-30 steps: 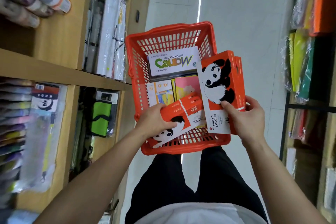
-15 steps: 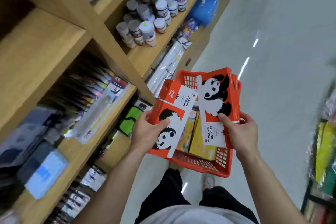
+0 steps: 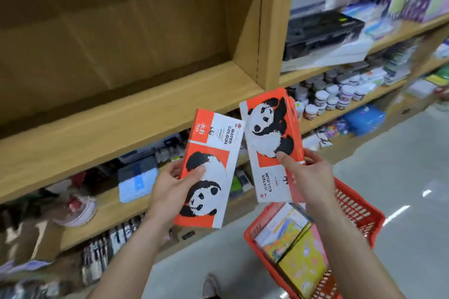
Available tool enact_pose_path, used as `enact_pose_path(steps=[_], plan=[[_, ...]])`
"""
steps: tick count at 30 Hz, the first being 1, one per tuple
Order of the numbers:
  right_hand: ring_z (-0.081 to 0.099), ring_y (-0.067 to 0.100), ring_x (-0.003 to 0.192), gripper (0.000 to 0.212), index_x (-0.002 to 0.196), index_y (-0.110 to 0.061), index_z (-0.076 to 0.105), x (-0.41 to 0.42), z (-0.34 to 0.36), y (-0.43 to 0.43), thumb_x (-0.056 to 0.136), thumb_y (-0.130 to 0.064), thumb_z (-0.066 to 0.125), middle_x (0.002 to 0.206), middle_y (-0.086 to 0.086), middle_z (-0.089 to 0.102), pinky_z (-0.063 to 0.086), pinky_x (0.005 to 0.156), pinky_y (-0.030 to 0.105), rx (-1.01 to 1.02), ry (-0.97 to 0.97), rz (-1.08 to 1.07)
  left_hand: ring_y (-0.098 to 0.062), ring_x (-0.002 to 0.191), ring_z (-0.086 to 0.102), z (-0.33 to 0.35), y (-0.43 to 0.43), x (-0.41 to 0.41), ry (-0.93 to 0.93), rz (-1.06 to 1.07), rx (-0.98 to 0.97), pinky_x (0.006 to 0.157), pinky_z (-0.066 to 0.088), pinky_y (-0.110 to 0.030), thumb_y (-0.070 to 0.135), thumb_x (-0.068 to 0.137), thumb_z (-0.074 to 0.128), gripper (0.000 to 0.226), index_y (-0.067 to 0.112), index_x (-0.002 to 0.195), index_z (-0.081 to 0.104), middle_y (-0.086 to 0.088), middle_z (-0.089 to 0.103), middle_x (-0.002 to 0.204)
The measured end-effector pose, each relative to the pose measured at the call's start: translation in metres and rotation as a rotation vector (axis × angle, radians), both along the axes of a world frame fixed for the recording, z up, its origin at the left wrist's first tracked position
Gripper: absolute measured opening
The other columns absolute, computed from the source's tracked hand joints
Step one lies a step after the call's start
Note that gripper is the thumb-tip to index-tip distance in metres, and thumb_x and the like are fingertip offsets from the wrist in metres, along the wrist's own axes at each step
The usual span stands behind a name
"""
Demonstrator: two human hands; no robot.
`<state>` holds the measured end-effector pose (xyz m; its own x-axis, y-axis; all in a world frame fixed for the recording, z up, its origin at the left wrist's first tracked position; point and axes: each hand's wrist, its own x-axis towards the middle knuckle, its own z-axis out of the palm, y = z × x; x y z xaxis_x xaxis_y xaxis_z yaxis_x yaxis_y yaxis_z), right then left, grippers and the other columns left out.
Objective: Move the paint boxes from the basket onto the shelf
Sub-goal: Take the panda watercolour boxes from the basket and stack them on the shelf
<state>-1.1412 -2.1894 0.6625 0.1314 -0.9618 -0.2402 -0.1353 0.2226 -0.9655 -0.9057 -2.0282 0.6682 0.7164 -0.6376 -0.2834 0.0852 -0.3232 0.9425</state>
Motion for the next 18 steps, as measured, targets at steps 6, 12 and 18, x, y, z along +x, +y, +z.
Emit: enact_pose_path(steps=[6,12,18], plan=[[0.081,0.017,0.071,0.036,0.087,-0.020,0.079,0.106,0.065,-0.019,0.064,-0.045,0.091,0.078,-0.004,0.083,0.063,0.073,0.042,-0.131,-0.002,0.141,-0.019,0.086,0.080,0.046,0.022,0.080,-0.014,0.107,-0.128,0.075,0.061,-0.038,0.058,0.049,0.088,0.072,0.024,0.110,0.070,0.005,0.082,0.100],[0.079,0.017,0.061,0.027,0.077,-0.018,0.079,0.218,0.099,-0.052,0.069,-0.039,0.094,0.069,-0.003,0.081,0.063,0.058,0.035,-0.136,0.121,0.272,-0.021,0.081,0.080,0.058,0.030,0.165,0.045,0.152,-0.221,0.067,0.063,-0.036,0.034,0.070,0.093,0.055,0.018,0.115,0.065,0.001,0.082,0.099],[0.079,0.018,0.056,0.039,0.088,-0.007,0.073,0.247,0.114,-0.093,0.075,-0.039,0.091,0.069,0.003,0.082,0.058,0.059,0.031,-0.070,0.287,0.373,-0.020,0.073,0.080,0.055,0.026,0.189,0.067,0.182,-0.234,0.050,0.057,-0.023,0.028,0.076,0.088,0.042,0.019,0.110,0.065,0.007,0.081,0.090]])
